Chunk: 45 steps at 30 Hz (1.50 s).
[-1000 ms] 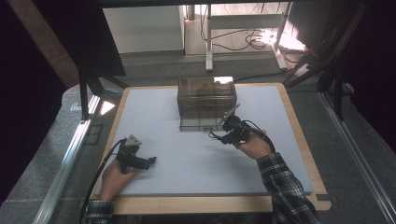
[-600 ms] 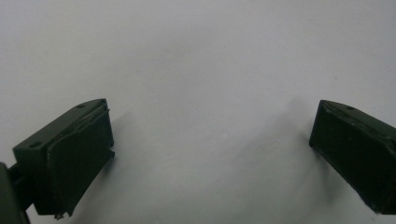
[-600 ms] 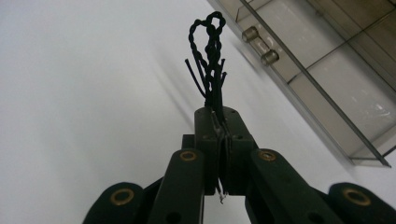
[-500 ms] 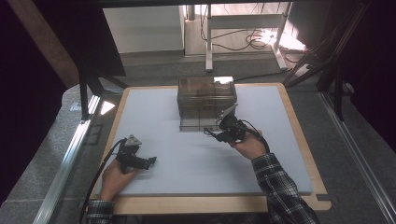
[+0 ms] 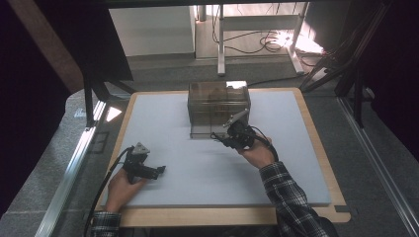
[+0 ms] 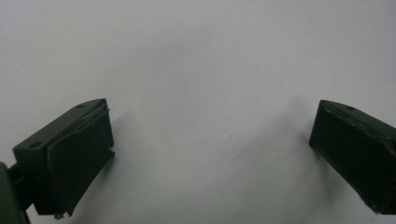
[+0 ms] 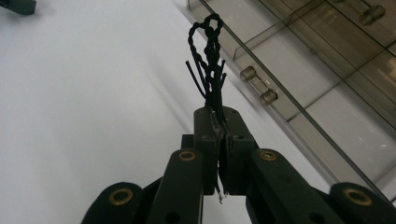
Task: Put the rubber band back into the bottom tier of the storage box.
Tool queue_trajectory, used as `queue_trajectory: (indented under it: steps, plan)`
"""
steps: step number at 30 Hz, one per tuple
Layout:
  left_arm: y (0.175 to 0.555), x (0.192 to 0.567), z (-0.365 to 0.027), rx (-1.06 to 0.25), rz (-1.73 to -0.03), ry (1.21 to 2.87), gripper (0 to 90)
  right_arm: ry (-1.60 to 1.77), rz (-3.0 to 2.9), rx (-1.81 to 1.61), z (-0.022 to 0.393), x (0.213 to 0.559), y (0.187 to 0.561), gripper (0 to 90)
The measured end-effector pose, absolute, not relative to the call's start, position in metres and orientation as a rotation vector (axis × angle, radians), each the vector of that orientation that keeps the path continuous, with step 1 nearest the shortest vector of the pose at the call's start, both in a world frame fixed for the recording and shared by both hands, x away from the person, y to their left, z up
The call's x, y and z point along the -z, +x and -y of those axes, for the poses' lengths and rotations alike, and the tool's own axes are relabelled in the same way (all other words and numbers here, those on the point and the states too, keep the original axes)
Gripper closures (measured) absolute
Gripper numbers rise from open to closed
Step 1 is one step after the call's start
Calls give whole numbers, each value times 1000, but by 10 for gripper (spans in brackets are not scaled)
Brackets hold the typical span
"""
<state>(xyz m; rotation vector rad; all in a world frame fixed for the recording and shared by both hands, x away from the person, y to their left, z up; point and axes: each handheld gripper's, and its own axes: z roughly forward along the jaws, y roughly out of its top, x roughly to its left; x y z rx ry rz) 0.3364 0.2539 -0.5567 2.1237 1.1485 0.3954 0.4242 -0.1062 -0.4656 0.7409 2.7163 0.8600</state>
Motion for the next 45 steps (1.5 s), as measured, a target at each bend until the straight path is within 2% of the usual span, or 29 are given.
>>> queue_trajectory:
  steps: [29, 45]
  plan:
    - [336, 557, -254, -395, -1148, 2124, 0, 753, -2624, -952, 81, 471, 439, 862]
    - [336, 557, -254, -395, -1149, 2124, 0, 775, -2583, -951, 56, 475, 461, 862]
